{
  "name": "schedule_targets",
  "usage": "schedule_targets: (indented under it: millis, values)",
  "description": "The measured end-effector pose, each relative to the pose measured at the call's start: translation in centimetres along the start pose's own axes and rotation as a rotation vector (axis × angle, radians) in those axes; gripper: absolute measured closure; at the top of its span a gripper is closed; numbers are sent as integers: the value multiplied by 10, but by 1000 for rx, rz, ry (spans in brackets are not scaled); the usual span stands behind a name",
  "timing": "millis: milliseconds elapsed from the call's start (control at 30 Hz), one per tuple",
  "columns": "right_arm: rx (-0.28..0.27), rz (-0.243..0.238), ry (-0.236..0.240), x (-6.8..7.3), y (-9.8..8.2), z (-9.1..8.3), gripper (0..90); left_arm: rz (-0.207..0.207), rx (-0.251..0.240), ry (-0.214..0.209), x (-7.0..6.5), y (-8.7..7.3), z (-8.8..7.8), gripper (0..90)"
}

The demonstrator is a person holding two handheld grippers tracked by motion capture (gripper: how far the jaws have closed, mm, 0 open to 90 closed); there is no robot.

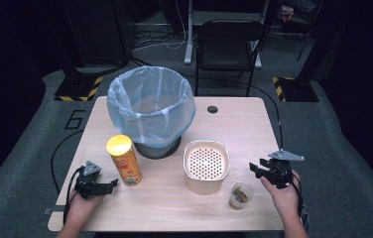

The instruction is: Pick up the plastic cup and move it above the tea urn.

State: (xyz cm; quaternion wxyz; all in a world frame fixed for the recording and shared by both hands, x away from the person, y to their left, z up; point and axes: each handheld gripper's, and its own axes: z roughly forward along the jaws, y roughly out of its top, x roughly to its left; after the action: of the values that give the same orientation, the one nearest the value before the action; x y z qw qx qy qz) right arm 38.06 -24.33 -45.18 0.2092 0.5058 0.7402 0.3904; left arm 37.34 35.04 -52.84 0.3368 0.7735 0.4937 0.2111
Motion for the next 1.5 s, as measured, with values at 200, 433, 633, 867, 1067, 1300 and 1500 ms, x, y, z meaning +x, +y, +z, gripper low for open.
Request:
schedule_targets:
  millis: [200, 433, 633, 867, 1067, 1300, 1500]
  values:
    - [-29, -39, 93, 22, 35, -6, 485, -2, 8, -2, 2, -1, -1, 136]
    - [-29, -94, 159, 53, 58, 1, 439, -5, -26, 4, 3, -3, 0, 138]
    - [22, -141, 183, 67, 61, 15, 466, -5, -26, 4, 3, -3, 0, 138]
    - [88, -195, 189, 75, 54, 27, 522, -4, -26, 4, 3, -3, 0, 138]
    - [83, -182, 198, 77, 48, 25, 555, -4, -26, 4, 3, -3, 0, 137]
    - [78, -179, 229, 84, 39, 18, 580, -4, -26, 4, 3, -3, 0, 137]
    - [76, -199, 256, 89, 35, 11, 568, -4, -26, 4, 3, -3, 0, 138]
